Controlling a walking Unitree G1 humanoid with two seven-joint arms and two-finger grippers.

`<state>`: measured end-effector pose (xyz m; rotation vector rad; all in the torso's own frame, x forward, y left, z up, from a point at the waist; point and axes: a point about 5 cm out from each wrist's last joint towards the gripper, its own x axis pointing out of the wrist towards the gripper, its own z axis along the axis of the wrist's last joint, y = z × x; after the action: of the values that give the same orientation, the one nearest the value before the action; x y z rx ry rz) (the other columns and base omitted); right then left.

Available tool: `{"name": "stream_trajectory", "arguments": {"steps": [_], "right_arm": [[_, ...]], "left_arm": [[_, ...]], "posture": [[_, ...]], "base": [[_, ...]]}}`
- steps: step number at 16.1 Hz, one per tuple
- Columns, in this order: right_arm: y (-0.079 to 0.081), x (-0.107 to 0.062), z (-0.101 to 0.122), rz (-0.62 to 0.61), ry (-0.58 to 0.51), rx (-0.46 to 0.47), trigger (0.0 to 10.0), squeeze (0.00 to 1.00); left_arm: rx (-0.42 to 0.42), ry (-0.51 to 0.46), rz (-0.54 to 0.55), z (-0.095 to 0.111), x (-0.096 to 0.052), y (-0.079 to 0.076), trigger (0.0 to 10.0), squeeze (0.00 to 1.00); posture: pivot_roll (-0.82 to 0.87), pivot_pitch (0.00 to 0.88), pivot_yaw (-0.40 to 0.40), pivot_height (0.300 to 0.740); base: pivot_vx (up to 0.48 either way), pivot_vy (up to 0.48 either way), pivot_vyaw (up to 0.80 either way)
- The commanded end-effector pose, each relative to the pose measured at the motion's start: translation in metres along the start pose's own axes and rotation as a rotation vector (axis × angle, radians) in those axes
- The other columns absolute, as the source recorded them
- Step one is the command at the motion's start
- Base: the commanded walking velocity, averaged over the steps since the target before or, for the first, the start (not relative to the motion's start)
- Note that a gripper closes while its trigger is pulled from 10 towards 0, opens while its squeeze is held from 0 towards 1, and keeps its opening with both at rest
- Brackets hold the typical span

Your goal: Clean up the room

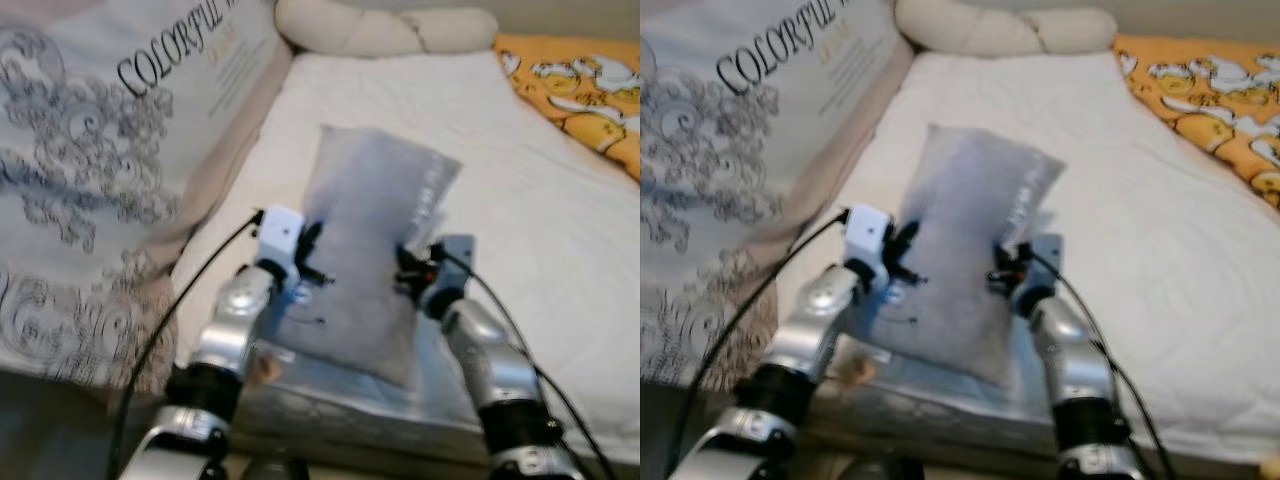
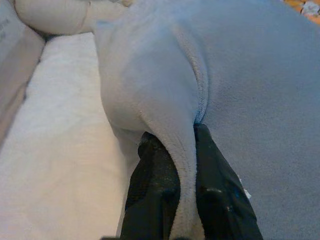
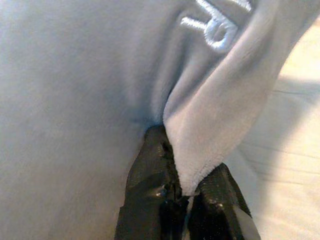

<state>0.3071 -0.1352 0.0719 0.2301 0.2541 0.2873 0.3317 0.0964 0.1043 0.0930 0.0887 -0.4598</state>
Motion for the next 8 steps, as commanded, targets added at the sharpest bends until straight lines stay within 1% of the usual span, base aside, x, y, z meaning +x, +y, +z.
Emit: {"name": "stream_trajectory", "arguments": {"steps": [1,2,8], "right_arm": [[-0.0008,-0.0016,0.006,-0.008,-0.037,-0.014,10.0,0.0],[-0.0006,-0.001,0.006,-0.009,-0.037,-0.016,10.0,0.0],[-0.0011,0.0003,0.0069,-0.021,-0.038,-0.024,10.0,0.0]], "left_arm": [[0.024,-0.037,0.001,0.0098,0.0032,0.0001,10.0,0.0],[0.03,-0.035,-0.001,0.0097,0.0031,0.0002,10.0,0.0],[0.039,-0.038,-0.005,0.0125,0.0059,0.0018,10.0,0.0]], "posture": [[0.08,0.0,0.082,0.74],[0.08,0.0,0.083,0.74],[0.08,0.0,0.087,0.74]], "base": [[0.0,0.352,-0.8],[0.0,0.36,-0.5],[0.0,0.354,0.0]]}}
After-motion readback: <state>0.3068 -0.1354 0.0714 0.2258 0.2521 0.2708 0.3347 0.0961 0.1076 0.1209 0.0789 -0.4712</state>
